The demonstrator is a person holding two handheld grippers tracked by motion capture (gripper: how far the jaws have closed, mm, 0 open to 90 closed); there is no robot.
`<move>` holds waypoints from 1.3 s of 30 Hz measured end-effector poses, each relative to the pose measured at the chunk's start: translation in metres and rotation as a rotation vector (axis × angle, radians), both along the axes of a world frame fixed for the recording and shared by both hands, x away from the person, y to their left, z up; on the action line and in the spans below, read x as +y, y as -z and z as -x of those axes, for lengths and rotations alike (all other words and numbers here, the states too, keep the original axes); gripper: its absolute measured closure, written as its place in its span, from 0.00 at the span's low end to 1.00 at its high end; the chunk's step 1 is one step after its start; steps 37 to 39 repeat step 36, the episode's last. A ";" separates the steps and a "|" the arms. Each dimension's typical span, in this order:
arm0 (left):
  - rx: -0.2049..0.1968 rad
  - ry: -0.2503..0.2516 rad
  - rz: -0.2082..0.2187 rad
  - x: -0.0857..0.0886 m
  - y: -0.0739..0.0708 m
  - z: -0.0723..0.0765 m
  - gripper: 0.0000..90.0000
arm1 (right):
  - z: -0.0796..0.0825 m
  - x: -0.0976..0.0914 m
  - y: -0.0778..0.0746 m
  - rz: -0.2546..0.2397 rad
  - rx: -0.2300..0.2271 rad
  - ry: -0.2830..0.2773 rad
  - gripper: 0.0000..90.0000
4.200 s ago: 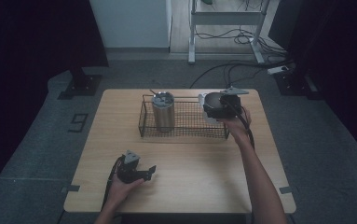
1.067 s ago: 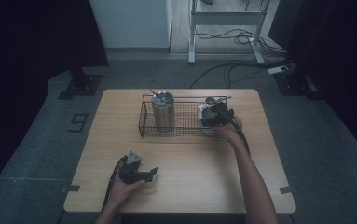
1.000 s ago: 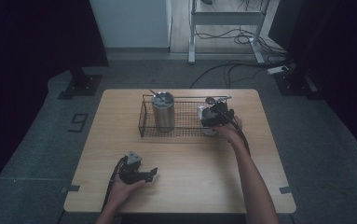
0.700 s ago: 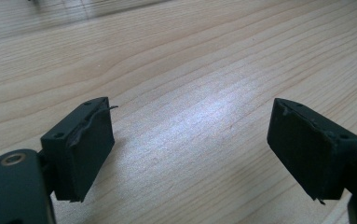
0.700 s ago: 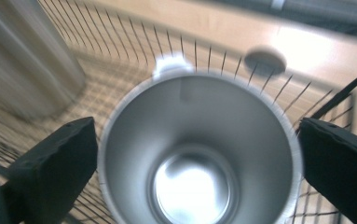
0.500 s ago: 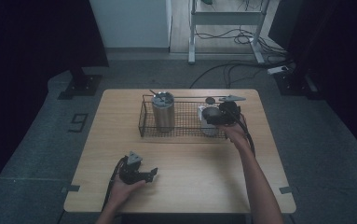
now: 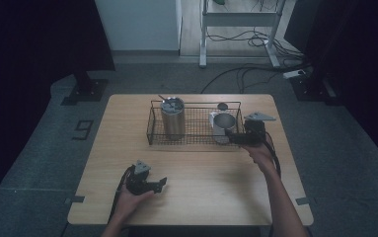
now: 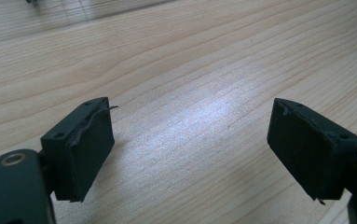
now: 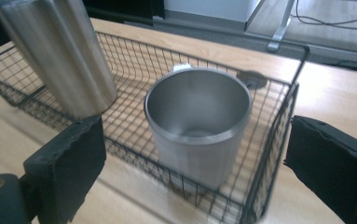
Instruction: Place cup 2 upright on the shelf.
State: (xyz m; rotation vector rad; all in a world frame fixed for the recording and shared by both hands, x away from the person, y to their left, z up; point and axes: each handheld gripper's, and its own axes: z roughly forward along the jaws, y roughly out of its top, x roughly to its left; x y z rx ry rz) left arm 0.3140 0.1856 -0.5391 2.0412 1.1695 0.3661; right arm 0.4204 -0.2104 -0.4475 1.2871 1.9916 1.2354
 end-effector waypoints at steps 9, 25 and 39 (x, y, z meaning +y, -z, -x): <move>0.004 0.002 -0.005 -0.001 0.001 0.000 0.16 | 0.044 -0.021 0.029 -0.032 -0.013 0.010 0.11; 0.009 0.003 -0.011 -0.001 0.003 0.000 0.16 | 0.089 -0.029 0.076 -0.019 0.028 0.005 0.14; 0.005 0.005 -0.011 -0.001 0.002 0.000 0.16 | 0.094 -0.032 0.082 -0.018 0.046 0.003 0.14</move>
